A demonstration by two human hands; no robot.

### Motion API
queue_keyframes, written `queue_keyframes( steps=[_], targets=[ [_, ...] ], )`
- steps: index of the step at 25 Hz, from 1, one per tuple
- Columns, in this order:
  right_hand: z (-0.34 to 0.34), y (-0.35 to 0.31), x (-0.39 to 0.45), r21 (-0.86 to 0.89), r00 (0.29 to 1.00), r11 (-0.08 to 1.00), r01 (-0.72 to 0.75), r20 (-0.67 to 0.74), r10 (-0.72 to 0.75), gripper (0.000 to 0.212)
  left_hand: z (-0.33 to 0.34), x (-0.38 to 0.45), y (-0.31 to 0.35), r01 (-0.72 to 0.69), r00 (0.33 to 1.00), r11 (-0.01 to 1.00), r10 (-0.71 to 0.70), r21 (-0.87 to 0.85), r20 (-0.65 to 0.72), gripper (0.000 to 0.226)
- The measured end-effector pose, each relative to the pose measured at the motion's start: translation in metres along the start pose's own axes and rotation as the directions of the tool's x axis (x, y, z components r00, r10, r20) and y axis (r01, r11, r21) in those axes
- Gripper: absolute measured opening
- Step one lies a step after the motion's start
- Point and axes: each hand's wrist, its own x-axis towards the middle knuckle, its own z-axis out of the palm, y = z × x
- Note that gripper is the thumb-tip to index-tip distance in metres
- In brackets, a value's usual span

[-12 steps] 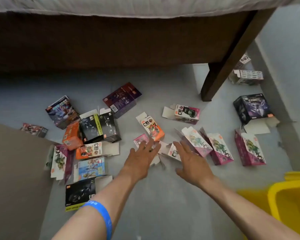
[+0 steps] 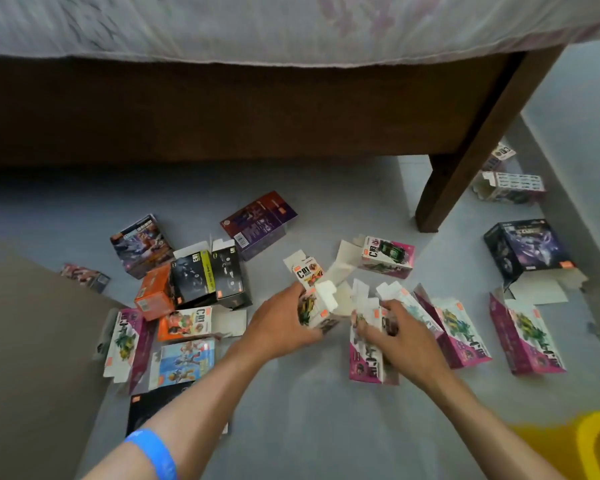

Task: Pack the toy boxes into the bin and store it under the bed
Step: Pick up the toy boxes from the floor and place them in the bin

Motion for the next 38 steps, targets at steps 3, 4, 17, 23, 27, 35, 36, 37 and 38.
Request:
queue_keyframes(
  steps=[3,4,17,23,27,35,36,37,38],
  targets=[
    [-0.042,-0.020,-0.010,0.388,0.993,0.918,0.080,-0.108,-0.041,0.032,-0.025,0.010,0.034,0.002,0.997,0.854,0.038,-0.521,0.065,0.053],
    [-0.054,-0.025,-0.015,0.517,0.992,0.852,0.082,-0.123,-0.021,0.034,-0.029,0.013,0.048,-0.031,0.992,0.791,0.100,-0.611,0.080,0.050],
    [-0.208,0.081,-0.212,0.882,0.847,0.460,0.106,-0.322,0.424,0.067,0.041,-0.041,0.313,-0.020,0.732,0.549,0.577,-0.836,0.362,0.028],
    [-0.181,0.160,-0.251,0.960,0.766,0.260,0.099,-0.241,0.595,0.046,0.099,-0.072,0.355,-0.305,0.645,0.807,0.565,-0.505,0.515,0.043],
    [-0.141,0.206,-0.248,0.978,0.702,0.199,-0.057,-0.102,0.705,0.046,0.140,-0.074,0.355,-0.390,0.648,0.892,0.441,-0.227,0.621,0.033],
    [-0.088,0.260,-0.225,0.889,0.633,0.262,-0.375,0.039,0.773,0.028,0.211,-0.069,0.349,-0.669,0.671,0.648,0.318,0.364,0.669,0.063],
    [-0.086,0.263,-0.223,0.894,0.630,0.259,-0.366,0.032,0.776,0.025,0.216,-0.067,0.348,-0.684,0.669,0.619,0.322,0.386,0.670,0.065],
    [-0.084,0.266,-0.220,0.899,0.625,0.249,-0.359,0.033,0.780,0.022,0.220,-0.066,0.346,-0.700,0.668,0.582,0.330,0.413,0.667,0.067],
    [-0.083,0.267,-0.217,0.901,0.619,0.240,-0.362,0.039,0.784,0.021,0.223,-0.065,0.344,-0.711,0.670,0.549,0.339,0.439,0.661,0.067]
  ],
)
